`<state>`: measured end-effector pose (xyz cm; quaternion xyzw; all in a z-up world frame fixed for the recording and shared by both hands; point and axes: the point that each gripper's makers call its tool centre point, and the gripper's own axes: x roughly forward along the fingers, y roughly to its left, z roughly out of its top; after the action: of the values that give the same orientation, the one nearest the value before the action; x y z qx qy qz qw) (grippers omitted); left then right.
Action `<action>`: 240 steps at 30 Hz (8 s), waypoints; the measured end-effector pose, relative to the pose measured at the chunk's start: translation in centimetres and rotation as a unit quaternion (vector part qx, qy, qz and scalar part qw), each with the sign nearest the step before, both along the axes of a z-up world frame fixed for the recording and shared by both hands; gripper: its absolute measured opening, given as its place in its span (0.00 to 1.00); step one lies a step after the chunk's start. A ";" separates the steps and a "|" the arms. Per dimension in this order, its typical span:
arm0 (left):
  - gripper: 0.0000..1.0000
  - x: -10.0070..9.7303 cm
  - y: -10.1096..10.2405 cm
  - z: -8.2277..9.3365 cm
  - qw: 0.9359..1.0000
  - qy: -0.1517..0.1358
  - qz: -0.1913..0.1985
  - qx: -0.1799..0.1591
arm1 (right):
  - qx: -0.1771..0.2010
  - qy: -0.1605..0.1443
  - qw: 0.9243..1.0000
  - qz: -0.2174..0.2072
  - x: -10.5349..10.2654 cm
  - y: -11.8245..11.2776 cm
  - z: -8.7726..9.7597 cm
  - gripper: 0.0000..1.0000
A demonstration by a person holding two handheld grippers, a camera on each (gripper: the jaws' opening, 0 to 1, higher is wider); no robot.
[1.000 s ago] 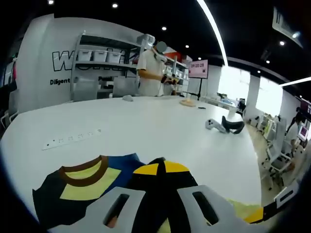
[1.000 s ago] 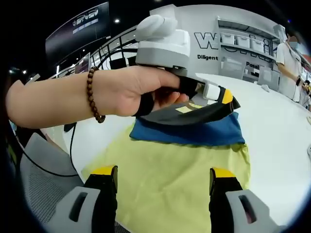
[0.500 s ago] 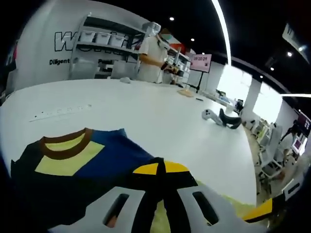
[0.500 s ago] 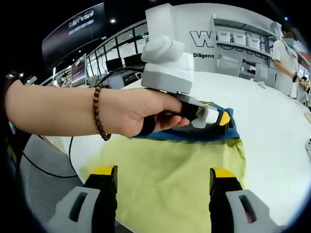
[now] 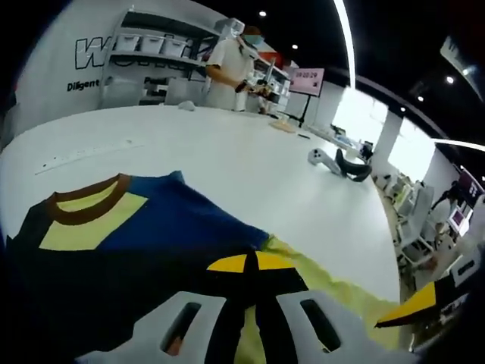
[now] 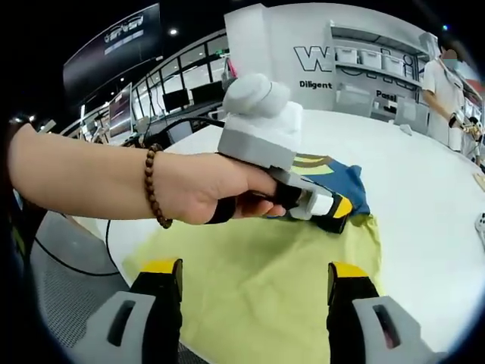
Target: Fold the garment on the visible template until the final outline fits inside the template.
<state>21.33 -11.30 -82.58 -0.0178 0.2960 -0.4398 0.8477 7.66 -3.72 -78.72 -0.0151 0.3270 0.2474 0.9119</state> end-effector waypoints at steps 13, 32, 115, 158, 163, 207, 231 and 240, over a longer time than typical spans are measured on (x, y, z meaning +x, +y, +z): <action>0.00 -0.7 -0.1 1.0 0.995 -0.037 -0.088 0.016 | 0.001 0.010 1.000 -0.015 -0.5 -1.2 -0.5 0.77; 0.11 2.5 -0.1 1.4 0.985 -0.076 -0.138 0.072 | 0.008 0.007 1.000 -0.024 -0.4 -1.9 -0.3 0.77; 0.15 4.5 0.2 2.4 0.985 -0.115 -0.121 0.051 | 0.010 0.006 0.998 -0.063 0.6 -4.7 -0.3 0.76; 0.43 -3.1 17.1 8.4 0.987 -0.141 0.027 0.067 | -0.011 0.001 0.998 -0.063 0.5 -6.4 0.5 0.74; 0.42 -4.6 19.0 8.1 0.988 -0.132 0.042 0.072 | 0.000 0.011 0.998 -0.066 0.2 -6.5 0.4 0.70; 0.36 -16.9 26.6 1.3 0.982 0.015 0.017 0.186 | -0.061 0.077 0.992 -0.074 -3.5 -9.0 -3.0 0.67; 0.29 -20.6 28.0 -1.4 0.969 0.106 0.029 0.222 | -0.097 0.134 0.982 -0.094 -6.5 -11.6 -5.3 0.43; 0.23 -20.8 28.1 -1.8 0.967 0.113 0.040 0.226 | -0.092 0.147 0.980 -0.102 -7.1 -12.0 -5.9 0.38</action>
<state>0.54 16.83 -84.39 0.1124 0.4807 -0.3221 0.8078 0.56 -15.70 -84.67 -0.0285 0.4787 0.1213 0.8691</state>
